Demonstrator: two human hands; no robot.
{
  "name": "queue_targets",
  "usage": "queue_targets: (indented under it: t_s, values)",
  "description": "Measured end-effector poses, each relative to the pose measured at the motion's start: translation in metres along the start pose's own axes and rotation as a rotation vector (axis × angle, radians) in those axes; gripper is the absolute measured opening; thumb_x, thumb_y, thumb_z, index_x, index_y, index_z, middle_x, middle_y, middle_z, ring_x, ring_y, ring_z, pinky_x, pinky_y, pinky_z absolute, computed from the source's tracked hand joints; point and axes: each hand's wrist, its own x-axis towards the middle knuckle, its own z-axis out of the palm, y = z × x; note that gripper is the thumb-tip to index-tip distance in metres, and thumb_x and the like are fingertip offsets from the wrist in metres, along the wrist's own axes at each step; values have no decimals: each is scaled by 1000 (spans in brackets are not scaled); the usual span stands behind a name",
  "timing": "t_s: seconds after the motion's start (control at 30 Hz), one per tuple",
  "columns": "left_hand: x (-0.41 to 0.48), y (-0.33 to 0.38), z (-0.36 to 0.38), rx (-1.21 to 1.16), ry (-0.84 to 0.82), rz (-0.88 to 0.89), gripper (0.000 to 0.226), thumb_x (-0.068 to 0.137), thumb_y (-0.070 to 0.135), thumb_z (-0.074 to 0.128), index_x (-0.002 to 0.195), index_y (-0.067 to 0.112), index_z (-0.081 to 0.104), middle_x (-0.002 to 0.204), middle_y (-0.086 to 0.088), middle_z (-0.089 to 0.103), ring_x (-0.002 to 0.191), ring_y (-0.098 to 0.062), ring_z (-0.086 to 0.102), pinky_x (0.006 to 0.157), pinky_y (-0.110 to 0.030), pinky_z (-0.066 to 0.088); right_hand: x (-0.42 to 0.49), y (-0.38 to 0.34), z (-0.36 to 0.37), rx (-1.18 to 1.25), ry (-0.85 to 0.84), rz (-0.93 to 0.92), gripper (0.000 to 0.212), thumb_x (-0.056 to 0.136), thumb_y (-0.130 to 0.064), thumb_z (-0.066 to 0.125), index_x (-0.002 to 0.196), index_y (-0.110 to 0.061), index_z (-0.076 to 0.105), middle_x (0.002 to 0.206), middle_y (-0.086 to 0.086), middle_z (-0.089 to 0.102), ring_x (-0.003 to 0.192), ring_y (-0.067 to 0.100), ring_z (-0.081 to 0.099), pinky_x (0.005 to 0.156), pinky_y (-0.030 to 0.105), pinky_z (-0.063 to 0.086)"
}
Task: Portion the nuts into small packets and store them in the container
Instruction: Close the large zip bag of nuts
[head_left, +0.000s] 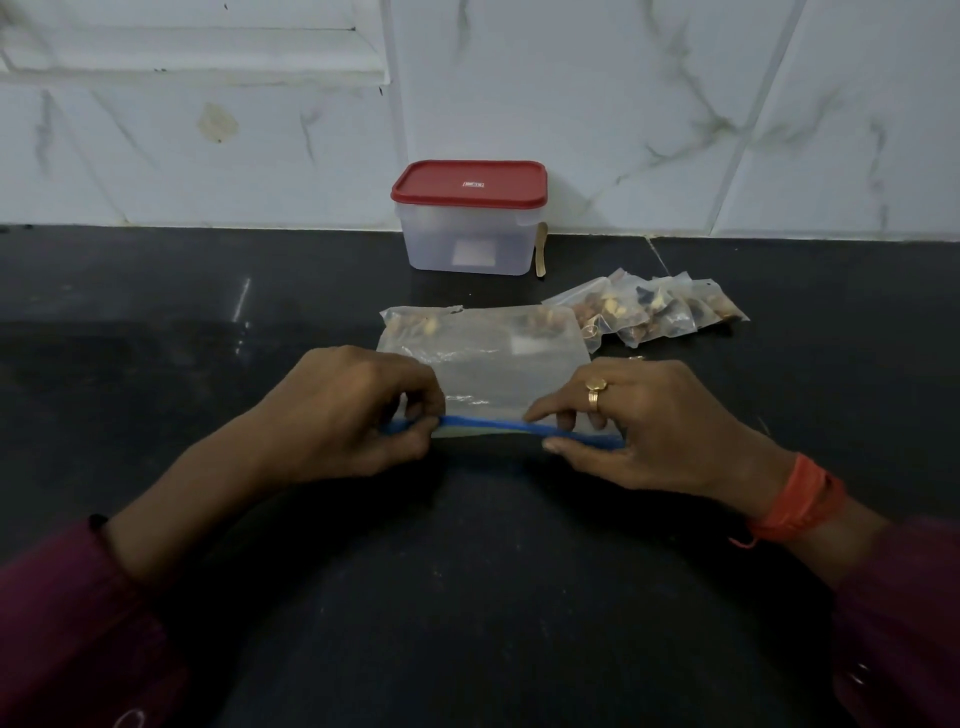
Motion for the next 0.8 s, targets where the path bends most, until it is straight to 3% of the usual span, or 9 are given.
queue_targets:
  t_s: [0.1,0.2,0.3,0.4,0.5,0.57,0.63,0.73,0.8]
  values:
    - [2,-6,1,-126,63,-88,12,91,43,65,98,34,68,83,19,69,63,-4,62,54,-19,48,1,2,-1,107,80,118,31,91,-44,64,118,-30,65,89,-13,71,74,2,64,68,22,55]
    - [0,-15,-5,-330,71,-166,19,84,36,75,100,30,70,83,12,71,66,-15,67,58,-26,55,0,8,-1,256,132,232,24,90,-33,72,112,-28,63,87,-11,72,79,3,67,71,13,50]
    - [-1,-22,-6,-347,46,-171,14,85,22,77,96,27,71,89,15,71,68,-16,67,62,-30,56,0,12,0,263,104,246,15,92,-29,70,106,-25,67,91,-10,71,77,9,67,68,17,51]
    - [-2,-25,-3,-306,7,-163,18,87,18,77,98,29,69,91,23,68,68,-14,64,62,-27,54,0,15,3,366,100,313,13,92,-25,69,106,-24,69,91,-8,72,85,8,69,73,18,53]
    - [-1,-27,-4,-373,-47,-215,16,87,14,76,94,25,69,77,28,65,57,-9,59,59,-17,48,-1,20,3,484,77,390,16,91,-25,72,106,-28,70,85,-6,71,78,10,70,72,23,55]
    - [-1,-28,-4,-407,-70,-238,14,86,11,77,90,22,70,73,25,66,55,-8,59,59,-16,46,-1,24,2,459,18,378,17,88,-27,75,103,-32,70,86,-6,69,67,8,64,63,23,52]
    - [-2,-29,-3,-410,-83,-231,17,83,10,79,88,25,72,83,23,68,60,-10,62,61,-17,48,-1,27,0,331,-34,314,18,85,-30,78,101,-36,71,89,-11,66,69,7,60,61,18,47]
    - [-1,-29,-1,-355,-130,-220,23,84,12,78,88,33,71,94,20,67,76,-10,65,65,-18,51,0,24,-4,118,-97,206,19,83,-49,68,100,-42,71,97,-20,57,79,10,60,67,33,53]
    - [-2,-28,-3,-308,-168,-200,24,85,13,76,91,36,71,101,18,65,83,-10,65,69,-25,55,0,22,-8,62,-121,178,19,83,-49,60,99,-45,71,102,-22,53,81,10,60,69,37,54]
